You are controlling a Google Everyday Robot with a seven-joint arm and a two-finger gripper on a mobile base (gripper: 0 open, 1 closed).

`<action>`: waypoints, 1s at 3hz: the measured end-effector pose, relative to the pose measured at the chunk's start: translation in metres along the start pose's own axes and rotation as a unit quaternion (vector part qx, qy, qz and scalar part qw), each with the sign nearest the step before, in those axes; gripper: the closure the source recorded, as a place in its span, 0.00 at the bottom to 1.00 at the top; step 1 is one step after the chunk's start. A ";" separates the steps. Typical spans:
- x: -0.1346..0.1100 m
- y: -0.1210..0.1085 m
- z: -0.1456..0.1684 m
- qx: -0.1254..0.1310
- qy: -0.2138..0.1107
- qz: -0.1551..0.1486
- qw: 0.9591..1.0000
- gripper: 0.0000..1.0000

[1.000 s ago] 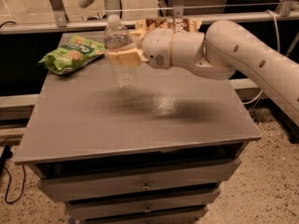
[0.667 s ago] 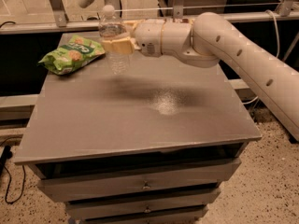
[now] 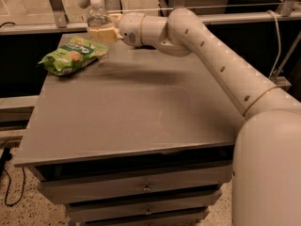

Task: Move water bottle near green rice chip bag

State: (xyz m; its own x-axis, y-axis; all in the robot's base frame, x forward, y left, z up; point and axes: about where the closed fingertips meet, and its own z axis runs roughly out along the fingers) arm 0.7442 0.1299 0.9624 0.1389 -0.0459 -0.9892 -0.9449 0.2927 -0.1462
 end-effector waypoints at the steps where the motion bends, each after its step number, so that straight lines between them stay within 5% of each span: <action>1: 0.014 -0.012 0.020 0.002 -0.006 0.018 1.000 1.00; 2: 0.023 -0.015 0.036 -0.003 -0.014 0.034 0.999 1.00; 3: 0.030 -0.015 0.047 -0.009 -0.012 0.049 0.999 0.82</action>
Offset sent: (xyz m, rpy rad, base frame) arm 0.0400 0.0375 -0.0318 0.0731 0.0865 0.0106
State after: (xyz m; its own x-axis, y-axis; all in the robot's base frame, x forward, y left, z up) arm 0.7761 0.1693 0.9349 0.0523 0.0061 -0.9986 -0.9595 0.2775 -0.0485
